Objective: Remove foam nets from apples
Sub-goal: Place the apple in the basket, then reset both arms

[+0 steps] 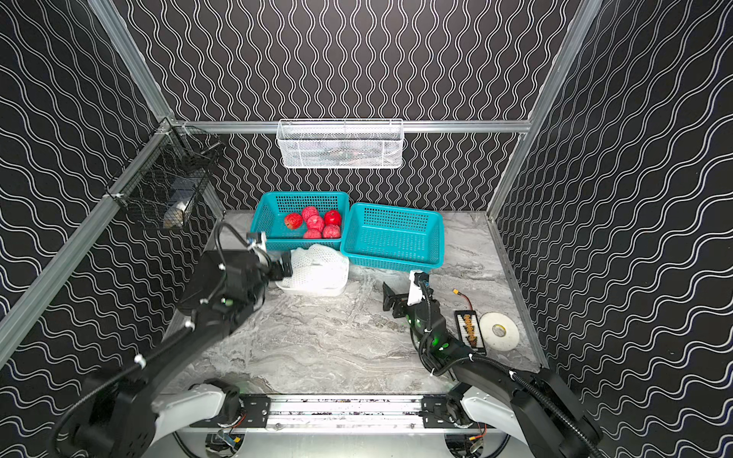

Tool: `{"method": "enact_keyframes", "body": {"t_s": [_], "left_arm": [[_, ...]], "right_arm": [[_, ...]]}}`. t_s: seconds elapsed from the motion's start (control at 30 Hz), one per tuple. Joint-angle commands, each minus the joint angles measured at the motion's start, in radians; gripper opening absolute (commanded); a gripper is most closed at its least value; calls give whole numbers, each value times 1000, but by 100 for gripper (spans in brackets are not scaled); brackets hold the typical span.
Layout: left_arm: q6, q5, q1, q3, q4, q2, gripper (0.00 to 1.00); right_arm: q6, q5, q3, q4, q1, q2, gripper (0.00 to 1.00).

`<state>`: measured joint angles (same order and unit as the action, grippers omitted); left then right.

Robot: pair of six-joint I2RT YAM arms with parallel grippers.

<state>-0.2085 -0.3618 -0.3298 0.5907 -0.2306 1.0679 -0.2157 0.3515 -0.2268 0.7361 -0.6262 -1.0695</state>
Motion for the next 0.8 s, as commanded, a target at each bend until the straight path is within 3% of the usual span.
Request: {"method": "enact_keyframes", "body": {"t_s": [0.0, 0.1, 0.23, 0.3, 0.4, 0.47, 0.57, 0.67, 0.77], "left_arm": [[68, -384, -137, -108, -81, -119, 100], [142, -533, -223, -203, -67, -219, 99], [263, -641, -231, -331, -180, -274, 100], [309, -623, -231, -372, -243, -254, 100], [378, -640, -214, -461, -513, -108, 100], [397, -578, -187, -496, -665, -3, 99], [389, -425, -122, -518, -864, 115, 99], [304, -338, -1, -550, -1035, 209, 99], [293, -223, 83, -530, -1076, 276, 99]], "right_arm": [[74, 104, 20, 94, 0, 12, 100], [123, 203, 21, 105, 0, 19, 100], [193, 395, -48, 16, 6, 11, 100], [201, 454, -55, 10, 23, 8, 100], [255, 471, -3, 116, 94, -18, 100], [276, 458, 40, 181, 149, -42, 100], [197, 418, 52, 187, 224, -90, 100], [174, 377, 29, 184, 274, -178, 100], [269, 381, 74, 480, 305, -326, 100]]}}
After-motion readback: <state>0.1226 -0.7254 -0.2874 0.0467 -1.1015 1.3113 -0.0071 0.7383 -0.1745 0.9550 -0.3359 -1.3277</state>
